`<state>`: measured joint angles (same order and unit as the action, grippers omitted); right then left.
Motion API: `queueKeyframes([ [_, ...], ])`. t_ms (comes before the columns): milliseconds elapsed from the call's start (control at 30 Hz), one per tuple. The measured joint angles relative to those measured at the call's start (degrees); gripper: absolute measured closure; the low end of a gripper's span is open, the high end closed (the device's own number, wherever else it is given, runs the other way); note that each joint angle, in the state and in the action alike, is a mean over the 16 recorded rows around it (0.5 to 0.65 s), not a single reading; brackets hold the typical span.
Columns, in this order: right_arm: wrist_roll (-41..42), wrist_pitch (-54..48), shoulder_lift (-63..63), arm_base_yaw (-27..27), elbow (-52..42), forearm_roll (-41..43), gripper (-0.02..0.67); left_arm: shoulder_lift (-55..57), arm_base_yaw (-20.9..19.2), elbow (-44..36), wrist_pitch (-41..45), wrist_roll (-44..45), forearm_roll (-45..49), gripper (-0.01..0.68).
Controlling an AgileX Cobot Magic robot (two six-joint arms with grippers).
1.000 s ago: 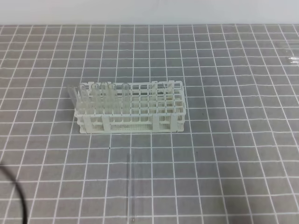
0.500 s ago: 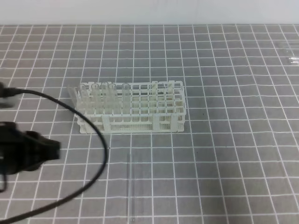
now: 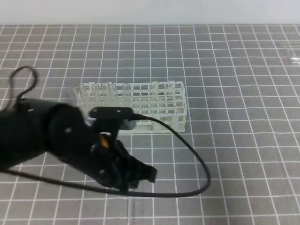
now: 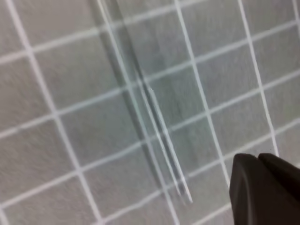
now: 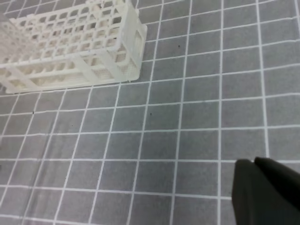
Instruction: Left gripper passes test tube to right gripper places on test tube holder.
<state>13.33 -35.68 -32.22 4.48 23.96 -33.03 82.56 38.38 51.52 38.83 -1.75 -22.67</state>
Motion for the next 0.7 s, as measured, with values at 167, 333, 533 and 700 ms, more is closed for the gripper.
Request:
queueKeyframes([
  [167, 0.57, -0.09, 0.0, 0.0, 0.0, -0.82, 0.65, 5.8, 3.57, 4.51, 5.23, -4.12, 3.57, 0.673],
  [333, 1.12, -0.12, 0.0, 0.0, 0.0, -1.36, 0.65, 8.84, 5.19, 6.74, 8.47, -3.88, 4.79, 0.667],
  [533, 1.22, -0.01, 0.0, 0.0, 0.0, -1.42, 0.65, 10.26, 5.62, 7.18, 9.08, -2.88, 5.31, 0.652],
  [700, 1.87, 0.2, 0.0, 0.0, 0.0, -1.97, 0.65, 10.69, 5.85, 7.21, 8.56, -4.02, 5.82, 0.639],
])
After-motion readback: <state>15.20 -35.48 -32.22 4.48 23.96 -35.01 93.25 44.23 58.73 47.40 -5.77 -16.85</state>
